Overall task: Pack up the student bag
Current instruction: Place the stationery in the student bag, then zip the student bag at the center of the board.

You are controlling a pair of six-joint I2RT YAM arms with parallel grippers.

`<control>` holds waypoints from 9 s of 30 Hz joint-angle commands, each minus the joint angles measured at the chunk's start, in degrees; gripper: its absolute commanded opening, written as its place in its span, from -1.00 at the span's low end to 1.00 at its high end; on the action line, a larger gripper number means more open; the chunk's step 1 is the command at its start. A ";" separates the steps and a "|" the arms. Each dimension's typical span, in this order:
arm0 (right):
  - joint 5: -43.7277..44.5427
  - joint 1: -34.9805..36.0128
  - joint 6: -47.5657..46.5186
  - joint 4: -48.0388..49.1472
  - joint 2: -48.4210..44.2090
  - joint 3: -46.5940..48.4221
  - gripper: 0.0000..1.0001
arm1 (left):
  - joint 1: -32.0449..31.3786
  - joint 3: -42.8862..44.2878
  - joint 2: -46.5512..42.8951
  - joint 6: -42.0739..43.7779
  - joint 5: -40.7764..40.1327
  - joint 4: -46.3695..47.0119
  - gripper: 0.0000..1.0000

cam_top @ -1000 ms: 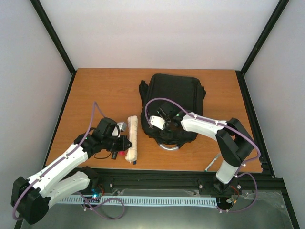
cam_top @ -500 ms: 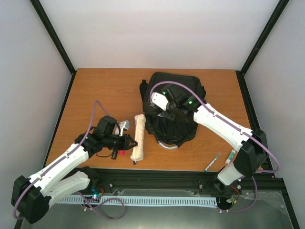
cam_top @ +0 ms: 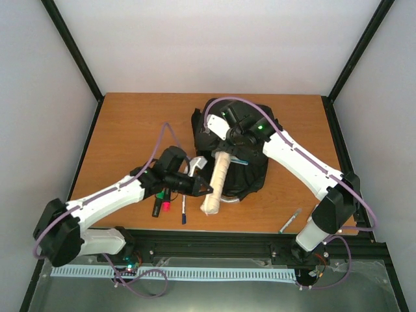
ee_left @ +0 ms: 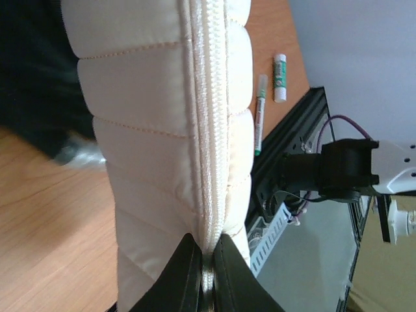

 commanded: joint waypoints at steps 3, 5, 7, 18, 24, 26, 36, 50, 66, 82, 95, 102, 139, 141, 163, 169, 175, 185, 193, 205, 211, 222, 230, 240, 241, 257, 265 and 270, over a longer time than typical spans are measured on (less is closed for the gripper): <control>-3.16 -0.41 1.97 1.83 -0.05 6.68 -0.94 | -5.87 7.40 8.26 1.41 -2.54 5.33 -0.98; -4.61 -0.41 2.49 1.44 -0.22 6.73 -0.95 | -6.98 9.29 10.93 1.30 -4.58 5.48 -0.98; -5.67 -0.41 2.85 1.11 -0.27 6.50 -0.94 | -7.30 10.18 13.38 0.48 -5.92 7.42 -0.99; -11.82 -0.41 4.75 -0.10 0.25 6.24 -0.95 | -7.32 14.36 26.07 -3.94 -7.02 28.00 -0.98; -13.92 -0.41 5.01 -0.05 -0.05 4.98 -0.94 | -7.34 19.40 31.91 -2.45 -5.55 30.18 -0.98; -14.28 -0.41 5.04 0.14 -0.30 4.20 -0.94 | -7.31 21.38 34.37 -1.39 -5.52 28.90 -0.98; -14.85 -0.41 4.25 1.51 -1.42 1.24 -0.94 | -7.39 17.56 36.50 -0.06 -1.39 39.67 -0.99; -16.07 -0.40 3.99 -1.92 -4.11 5.00 -0.94 | -7.31 9.01 22.66 -2.16 -30.11 41.74 -0.98; -13.71 -0.46 2.69 -0.75 -5.72 1.71 -0.94 | -7.26 13.15 32.72 -2.67 -24.44 43.65 -0.84; -14.51 -3.68 3.09 8.31 -7.65 -11.09 -0.94 | -9.85 -3.75 13.84 -2.52 -28.77 41.27 0.14; -17.36 -4.23 4.40 9.29 -7.72 -12.28 -0.94 | -19.25 -7.32 14.95 -4.91 -33.57 39.82 -0.01; -18.16 -4.28 4.77 8.91 -7.64 -11.81 -0.94 | -21.51 -3.28 23.40 -2.05 -26.70 43.85 -0.50; -19.89 -4.23 4.53 7.41 -10.29 -14.34 -0.94 | -21.19 8.40 33.91 6.39 -65.94 38.90 -0.98; -19.84 -4.28 4.55 7.49 -10.21 -14.34 -0.94 | -21.19 5.77 31.65 7.05 -61.64 40.72 -0.98; -22.85 -4.35 6.37 5.44 -7.27 -8.87 -0.94 | -19.06 -3.64 33.24 -16.92 -54.90 54.94 -0.98; -23.35 -4.37 6.43 5.21 -7.83 -9.17 -0.94 | -16.38 -1.15 37.59 -18.90 -54.96 57.21 -0.98; -23.29 -4.35 6.20 5.42 -8.24 -10.01 -0.95 | -14.28 2.43 42.12 -18.84 -53.81 59.17 -0.98; -20.00 -4.41 4.71 8.10 -9.89 -14.44 -0.95 | -14.27 -1.48 37.07 -15.18 -49.44 58.98 -0.98; -19.63 -5.77 4.09 8.69 -10.00 -16.36 -0.94 | -15.36 -8.38 30.43 -3.28 -30.83 59.46 -0.99; -15.84 -7.01 0.96 10.51 -12.86 -25.89 -0.94 | -15.56 -20.72 6.65 1.88 -31.40 43.77 -0.98; -12.21 -8.20 -1.98 11.02 -15.87 -33.42 -0.94 | -15.21 -22.91 -7.71 1.74 -37.00 32.27 -0.38; -11.50 -15.77 -3.27 11.57 -19.72 -40.84 -0.94 | -9.60 -9.39 -10.30 -4.04 -43.98 4.29 0.20; -13.35 -17.18 -2.15 11.84 -19.73 -41.93 -0.95 | -7.93 -1.53 -2.74 -7.34 -50.24 -4.15 0.99; -13.96 -17.56 -0.56 13.22 -20.90 -43.94 -0.94 | -7.83 0.83 -3.81 2.07 -55.57 1.79 1.00; -14.01 -17.56 -0.74 13.31 -20.78 -44.19 -0.93 | -7.82 1.98 -3.48 3.49 -54.88 2.10 1.00; -25.06 -18.21 -5.22 4.60 -21.22 -39.20 -0.20 | -6.14 12.61 18.09 14.71 -49.11 1.02 0.99; -30.45 -21.78 -4.82 2.01 -22.03 -34.78 0.26 | -1.62 11.32 22.30 19.84 -34.14 4.25 0.21; -37.23 -25.05 -3.67 2.16 -21.52 -34.21 0.29 | -0.86 6.05 23.76 20.34 -30.25 14.16 -0.02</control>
